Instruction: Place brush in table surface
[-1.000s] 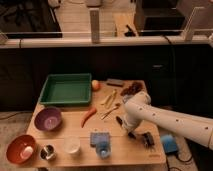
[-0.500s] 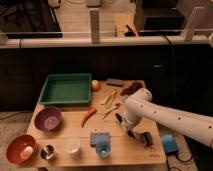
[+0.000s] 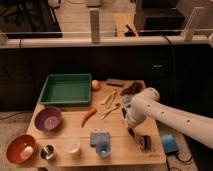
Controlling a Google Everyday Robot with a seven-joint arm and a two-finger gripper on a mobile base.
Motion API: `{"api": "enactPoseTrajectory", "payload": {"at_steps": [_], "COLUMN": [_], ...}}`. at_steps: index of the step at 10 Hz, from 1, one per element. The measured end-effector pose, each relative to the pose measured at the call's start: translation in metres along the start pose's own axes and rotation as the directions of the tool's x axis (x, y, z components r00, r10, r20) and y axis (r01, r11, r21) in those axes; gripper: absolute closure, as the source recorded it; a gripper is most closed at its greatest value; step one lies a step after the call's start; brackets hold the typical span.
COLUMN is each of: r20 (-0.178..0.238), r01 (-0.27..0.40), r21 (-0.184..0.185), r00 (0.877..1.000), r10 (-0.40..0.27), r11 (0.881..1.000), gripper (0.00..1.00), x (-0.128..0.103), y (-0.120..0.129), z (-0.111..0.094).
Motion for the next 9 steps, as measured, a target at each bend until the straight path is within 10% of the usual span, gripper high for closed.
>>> {"api": "enactPoseTrajectory", "payload": {"at_steps": [6, 9], "r20": [-0.073, -0.079], "r01": [-0.046, -0.039], "r21": [-0.012, -0.027], "r00": [0.996, 0.996], "r10": [0.045, 0.037], "r11": [0.999, 0.999], "gripper": [1.0, 1.0], "x": [-0.002, -0.003], "y": [-0.019, -0.041], "z": [-0.081, -0.09]}}
